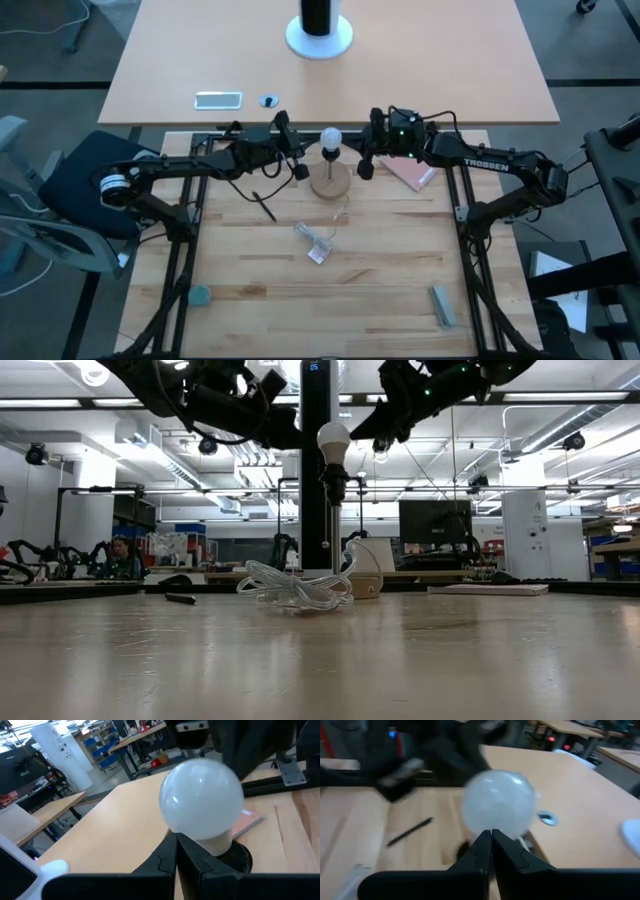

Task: Screw lightbulb
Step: Insert the lightbulb into the la

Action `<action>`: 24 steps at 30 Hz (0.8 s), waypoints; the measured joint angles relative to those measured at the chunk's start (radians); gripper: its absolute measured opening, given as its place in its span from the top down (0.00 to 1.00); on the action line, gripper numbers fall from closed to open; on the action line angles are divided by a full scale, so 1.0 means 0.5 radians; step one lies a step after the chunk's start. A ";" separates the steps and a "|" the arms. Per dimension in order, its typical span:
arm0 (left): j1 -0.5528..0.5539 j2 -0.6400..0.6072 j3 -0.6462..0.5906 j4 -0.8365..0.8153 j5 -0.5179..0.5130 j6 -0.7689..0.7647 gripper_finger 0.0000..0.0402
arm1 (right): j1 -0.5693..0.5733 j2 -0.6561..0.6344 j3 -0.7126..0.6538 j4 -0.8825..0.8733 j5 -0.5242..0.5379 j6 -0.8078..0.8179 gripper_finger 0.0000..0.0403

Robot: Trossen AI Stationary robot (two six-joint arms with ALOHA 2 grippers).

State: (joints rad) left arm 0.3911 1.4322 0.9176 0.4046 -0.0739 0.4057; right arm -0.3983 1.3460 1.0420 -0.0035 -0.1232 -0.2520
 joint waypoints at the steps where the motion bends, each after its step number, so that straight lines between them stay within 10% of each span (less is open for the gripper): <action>1: -0.001 0.000 0.000 -0.009 -0.012 0.000 1.00 | 0.005 -0.001 0.000 -0.006 -0.005 0.000 0.98; 24: -0.025 -0.098 0.001 -0.122 0.322 -0.014 1.00 | 0.010 -0.042 0.000 -0.085 0.361 -0.069 0.98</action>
State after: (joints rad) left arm 0.3784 1.3833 0.9180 0.3435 0.0872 0.3988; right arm -0.3934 1.3250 1.0420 -0.0458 0.0571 -0.2865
